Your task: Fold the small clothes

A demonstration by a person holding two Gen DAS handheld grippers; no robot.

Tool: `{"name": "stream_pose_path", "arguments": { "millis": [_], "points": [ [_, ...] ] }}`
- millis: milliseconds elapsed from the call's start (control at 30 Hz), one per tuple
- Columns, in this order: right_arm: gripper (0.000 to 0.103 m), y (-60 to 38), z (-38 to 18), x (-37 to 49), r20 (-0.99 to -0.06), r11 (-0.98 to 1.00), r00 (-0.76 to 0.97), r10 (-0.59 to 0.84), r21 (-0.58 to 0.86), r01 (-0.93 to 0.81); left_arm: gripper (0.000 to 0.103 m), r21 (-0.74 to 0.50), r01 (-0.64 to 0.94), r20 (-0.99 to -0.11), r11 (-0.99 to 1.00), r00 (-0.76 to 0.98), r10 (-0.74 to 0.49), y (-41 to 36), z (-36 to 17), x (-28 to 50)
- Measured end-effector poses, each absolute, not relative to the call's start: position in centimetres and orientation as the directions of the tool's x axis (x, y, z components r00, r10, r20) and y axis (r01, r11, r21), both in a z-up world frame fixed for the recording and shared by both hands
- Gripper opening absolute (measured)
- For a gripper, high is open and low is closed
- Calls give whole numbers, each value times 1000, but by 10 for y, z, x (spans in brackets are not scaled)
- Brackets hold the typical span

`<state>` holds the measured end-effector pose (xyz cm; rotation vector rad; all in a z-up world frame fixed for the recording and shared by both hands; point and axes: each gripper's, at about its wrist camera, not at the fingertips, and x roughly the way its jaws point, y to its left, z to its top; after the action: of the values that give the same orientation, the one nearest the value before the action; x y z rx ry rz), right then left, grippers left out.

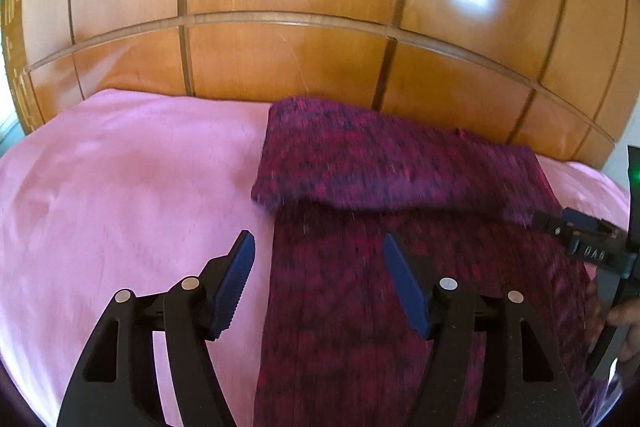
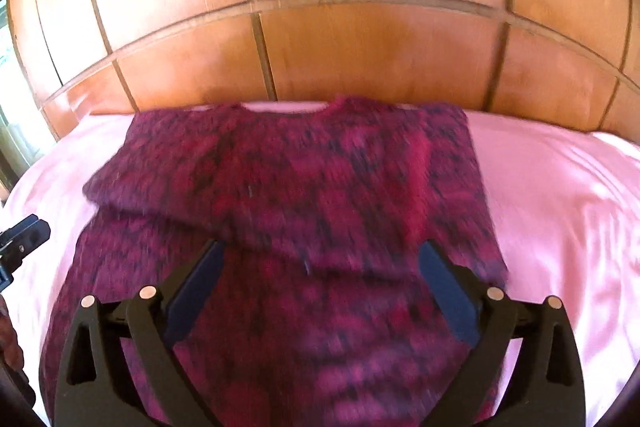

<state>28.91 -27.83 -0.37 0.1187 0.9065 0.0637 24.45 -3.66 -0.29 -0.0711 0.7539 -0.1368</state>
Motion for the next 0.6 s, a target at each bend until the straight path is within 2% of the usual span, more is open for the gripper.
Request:
{"name": "stream_pose_path", "arguments": {
  "millis": [267,433,467,533,567,600],
  "points": [
    [98,-327,-9,227,-823,993,567,17,80,87,66,-131,116,-719,985,673,-175,-29,-27,205],
    [96,-356,-13,190,-837,979,543,71,164,124,66,-185,95,-753,978,626,-203,-9,-42,177],
    [94,-360,-13,184,-836,973,539,99,194,123,66,-201,98,-758,975,614,-218,-5,-44,171],
    [79,-365,-15,168,-838,961,524,151,248,120,64,-251,123,-769,960,577,-276,2,-49,157],
    [76,-367,-17,160,-840,955,514,173,271,121,62,-262,131,-773,956,565,-289,6,-51,148],
    [67,-369,-19,151,-842,947,501,199,297,125,57,-265,144,-777,953,553,-300,7,-52,141]
  ]
}}
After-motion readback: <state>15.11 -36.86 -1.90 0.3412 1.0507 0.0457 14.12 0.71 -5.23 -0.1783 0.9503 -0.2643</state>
